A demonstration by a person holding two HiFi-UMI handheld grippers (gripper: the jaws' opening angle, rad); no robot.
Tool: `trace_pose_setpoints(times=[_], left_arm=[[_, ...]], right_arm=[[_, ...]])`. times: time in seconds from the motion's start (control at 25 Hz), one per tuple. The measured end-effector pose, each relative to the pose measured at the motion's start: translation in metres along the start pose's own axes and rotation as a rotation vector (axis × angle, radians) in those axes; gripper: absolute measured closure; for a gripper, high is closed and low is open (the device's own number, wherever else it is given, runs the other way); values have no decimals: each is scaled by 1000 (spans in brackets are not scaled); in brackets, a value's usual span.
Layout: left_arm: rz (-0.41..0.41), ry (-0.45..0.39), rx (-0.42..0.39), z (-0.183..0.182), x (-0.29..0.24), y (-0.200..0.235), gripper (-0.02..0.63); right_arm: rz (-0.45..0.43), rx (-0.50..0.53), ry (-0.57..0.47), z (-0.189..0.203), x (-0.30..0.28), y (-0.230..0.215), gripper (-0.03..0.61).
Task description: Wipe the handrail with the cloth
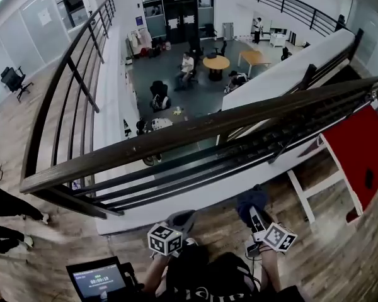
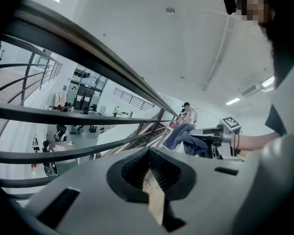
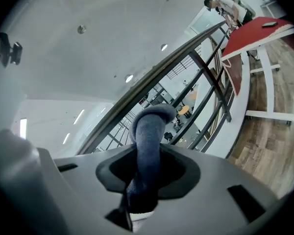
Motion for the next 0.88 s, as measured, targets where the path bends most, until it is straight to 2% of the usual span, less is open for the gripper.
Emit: trace_pose_setpoints(times=[0.32, 0.72, 0.88], left_arm=[[39, -55, -73, -22, 0, -73, 612], [98, -46, -125, 27, 23, -172, 612], [84, -56, -105, 38, 37, -194, 612]], right_arm=[[-6, 129, 6, -13, 64, 12, 474], [-74, 216, 48, 16, 144, 25, 474], [-103, 255, 91, 31, 167, 33, 474]])
Point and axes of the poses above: the fingertips, and each gripper's own axes: x backward along the fingers, y to its left, z out of its underside, the point moved 6 cm from there along x, backward along the fingers, and after that the axes turned 5 degrees about -z, right-handed, at the moved point
